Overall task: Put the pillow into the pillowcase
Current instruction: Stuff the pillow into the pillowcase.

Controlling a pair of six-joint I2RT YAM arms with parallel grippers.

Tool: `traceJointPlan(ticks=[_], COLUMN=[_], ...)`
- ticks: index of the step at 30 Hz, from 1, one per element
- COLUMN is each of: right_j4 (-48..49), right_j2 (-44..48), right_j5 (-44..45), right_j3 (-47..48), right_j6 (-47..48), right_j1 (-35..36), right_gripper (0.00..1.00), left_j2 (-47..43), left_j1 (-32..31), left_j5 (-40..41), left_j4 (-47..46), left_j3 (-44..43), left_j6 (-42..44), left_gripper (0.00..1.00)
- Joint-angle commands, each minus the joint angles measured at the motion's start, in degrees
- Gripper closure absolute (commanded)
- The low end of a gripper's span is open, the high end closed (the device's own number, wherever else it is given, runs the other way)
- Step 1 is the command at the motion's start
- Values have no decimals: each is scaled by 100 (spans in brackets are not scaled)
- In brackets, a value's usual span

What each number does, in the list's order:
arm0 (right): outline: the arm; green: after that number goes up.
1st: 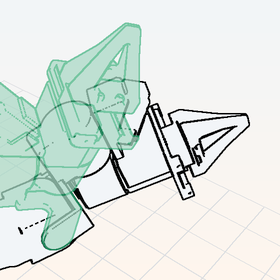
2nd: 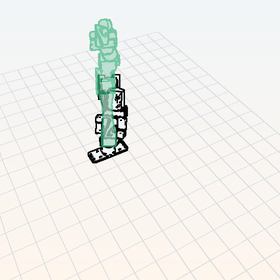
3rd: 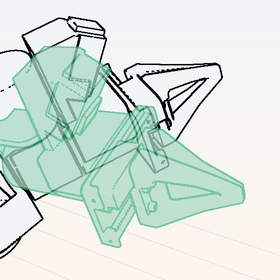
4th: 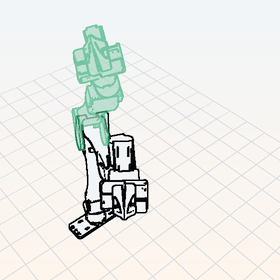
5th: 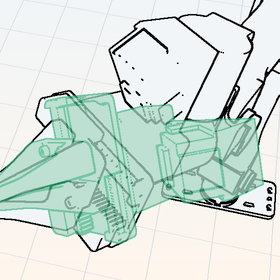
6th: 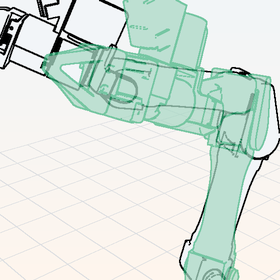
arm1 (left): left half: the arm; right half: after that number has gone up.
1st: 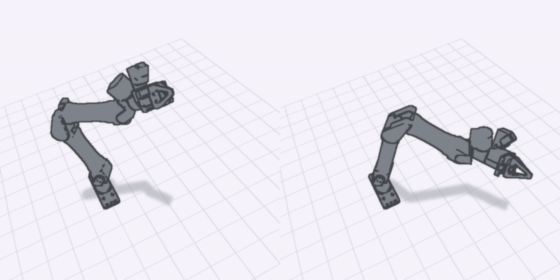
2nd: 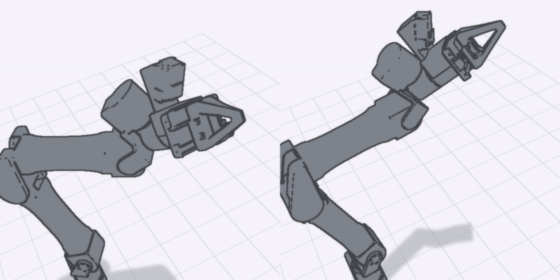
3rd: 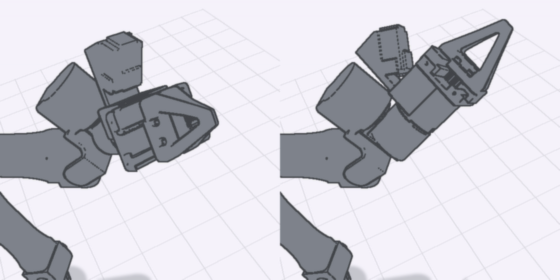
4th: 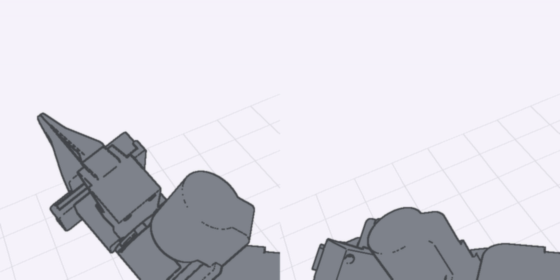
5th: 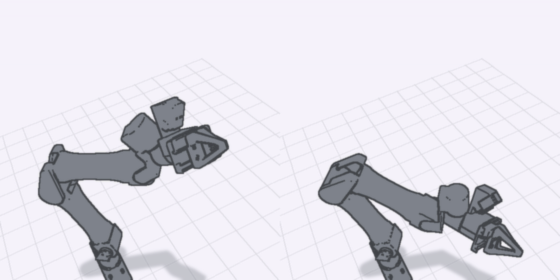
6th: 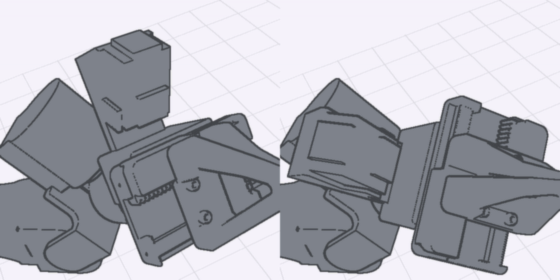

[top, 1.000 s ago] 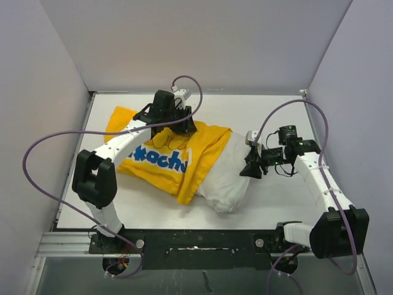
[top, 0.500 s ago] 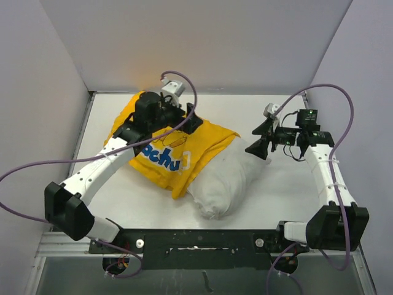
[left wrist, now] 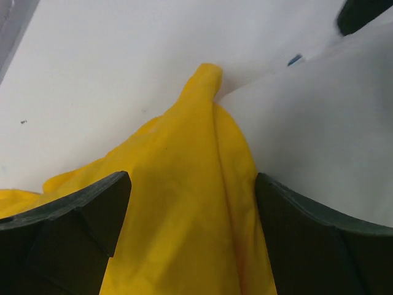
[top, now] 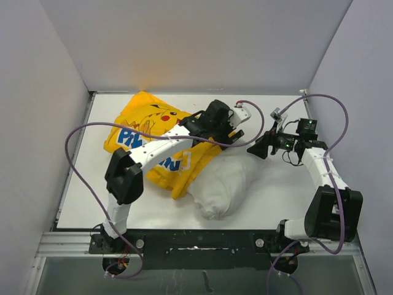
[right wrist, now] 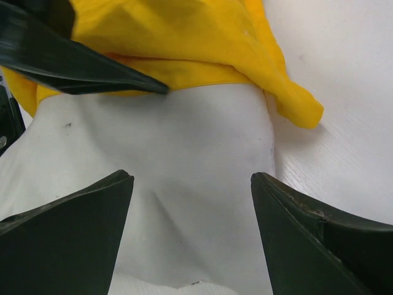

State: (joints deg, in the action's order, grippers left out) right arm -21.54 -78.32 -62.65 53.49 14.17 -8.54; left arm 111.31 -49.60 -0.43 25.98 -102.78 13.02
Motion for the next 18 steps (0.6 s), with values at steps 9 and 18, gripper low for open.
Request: traceJointPlan(ticks=[9, 18], right_j4=[3, 14], right_j2=[-324, -1153], right_j5=[673, 1268], right_j3=[65, 345], right_j6=[493, 321], right_j1=[533, 1061], right_gripper=[24, 67], left_j2=[442, -845], left_j1=[30, 482], left_j5=[438, -1995], left_j4=[808, -292], left_j3=[-1069, -150], left_j6=[-67, -1321], left_gripper=[90, 100])
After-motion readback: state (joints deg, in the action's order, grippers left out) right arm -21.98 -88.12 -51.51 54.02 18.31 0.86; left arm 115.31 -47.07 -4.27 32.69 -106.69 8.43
